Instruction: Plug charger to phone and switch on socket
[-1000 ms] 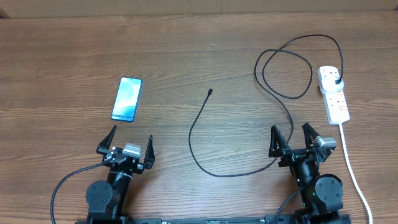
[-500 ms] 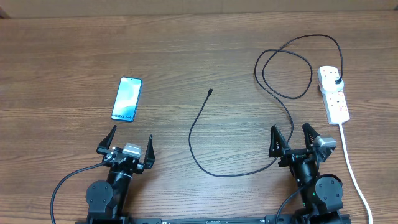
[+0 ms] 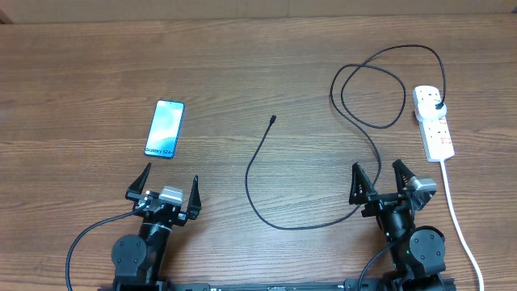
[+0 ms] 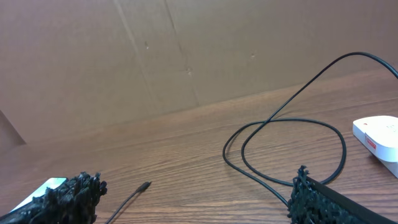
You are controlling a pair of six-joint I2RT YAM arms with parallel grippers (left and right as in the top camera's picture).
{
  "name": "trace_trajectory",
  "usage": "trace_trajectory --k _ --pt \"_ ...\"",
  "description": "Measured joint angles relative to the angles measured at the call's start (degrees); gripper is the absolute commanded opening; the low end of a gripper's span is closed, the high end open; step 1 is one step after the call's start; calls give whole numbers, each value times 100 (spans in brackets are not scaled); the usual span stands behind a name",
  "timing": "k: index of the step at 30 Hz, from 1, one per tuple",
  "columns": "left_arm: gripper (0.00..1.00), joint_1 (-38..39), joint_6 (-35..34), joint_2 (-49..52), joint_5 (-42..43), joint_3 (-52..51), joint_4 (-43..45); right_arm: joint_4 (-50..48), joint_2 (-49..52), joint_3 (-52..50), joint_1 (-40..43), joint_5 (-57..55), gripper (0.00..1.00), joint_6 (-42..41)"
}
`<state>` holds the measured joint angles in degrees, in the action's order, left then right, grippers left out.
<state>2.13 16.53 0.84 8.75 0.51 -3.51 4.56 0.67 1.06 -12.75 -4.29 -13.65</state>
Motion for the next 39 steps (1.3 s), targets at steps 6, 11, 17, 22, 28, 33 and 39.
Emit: trace_trajectory --k 6,11,17,22,28,33,39 --pt "100 0 0 0 -2 0 0 2 2 0 2 0 100 -2" --pt "100 0 0 2 0 0 0 2 2 0 2 0 100 -2" --pt "100 0 59 2 -173 0 -20 0 2 0 0 0 100 2" --pt "100 0 61 0 -289 0 -35 4 2 0 2 0 100 0" --pt "100 0 61 0 -348 0 -39 4 2 0 2 0 100 0" --pt "99 0 44 0 -343 0 -33 2 2 0 0 0 100 0" --pt "100 0 -319 0 -341 0 -37 0 2 0 2 0 100 0"
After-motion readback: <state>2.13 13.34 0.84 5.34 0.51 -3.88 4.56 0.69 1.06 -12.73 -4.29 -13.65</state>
